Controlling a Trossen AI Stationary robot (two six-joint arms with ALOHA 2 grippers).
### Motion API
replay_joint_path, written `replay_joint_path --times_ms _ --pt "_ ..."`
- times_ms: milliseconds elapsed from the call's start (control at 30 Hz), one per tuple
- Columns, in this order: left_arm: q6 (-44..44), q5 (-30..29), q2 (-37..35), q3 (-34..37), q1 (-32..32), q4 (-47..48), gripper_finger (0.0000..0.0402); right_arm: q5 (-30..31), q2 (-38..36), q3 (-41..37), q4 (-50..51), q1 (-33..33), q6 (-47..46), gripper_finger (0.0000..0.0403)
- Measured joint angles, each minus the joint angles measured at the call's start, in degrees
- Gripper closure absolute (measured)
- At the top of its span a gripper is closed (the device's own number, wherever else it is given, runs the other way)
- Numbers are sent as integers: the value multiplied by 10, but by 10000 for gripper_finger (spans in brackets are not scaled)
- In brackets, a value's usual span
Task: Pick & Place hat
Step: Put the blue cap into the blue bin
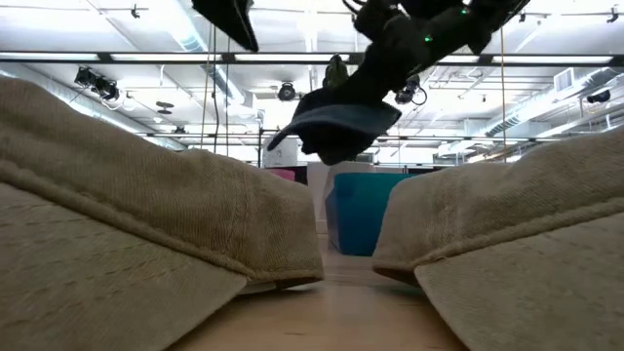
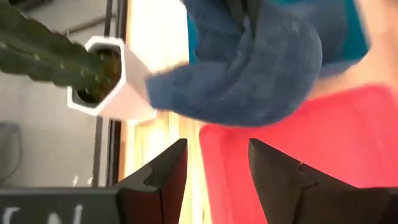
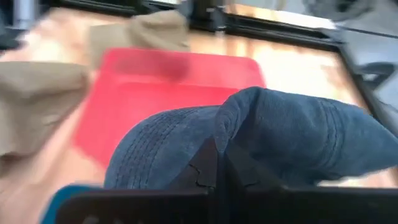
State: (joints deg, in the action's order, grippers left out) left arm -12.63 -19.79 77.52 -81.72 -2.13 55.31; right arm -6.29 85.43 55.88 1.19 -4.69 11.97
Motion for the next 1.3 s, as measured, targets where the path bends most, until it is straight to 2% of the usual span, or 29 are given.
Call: replay_joint_path --times_ms 167,400,567,733,1067,1300 --pt "-22 44 -72 72 0 -90 240 -66 -62 -57 -9 0 6 401" --pt "-30 60 -136 166 0 -199 246 -134 -124 -161 -70 -2 6 401" --pt "-30 80 -165 253 -7 -300 246 -149 -143 -209 -78 -4 14 401" --pt "-30 91 -198 340 -7 -413 246 -160 -139 -226 -78 -7 59 401" --pt "-7 96 -235 421 -7 -460 246 -173 -121 -246 -89 -19 89 401" --pt "-1 96 -273 478 -3 -513 246 -194 -71 -246 -107 -24 82 401"
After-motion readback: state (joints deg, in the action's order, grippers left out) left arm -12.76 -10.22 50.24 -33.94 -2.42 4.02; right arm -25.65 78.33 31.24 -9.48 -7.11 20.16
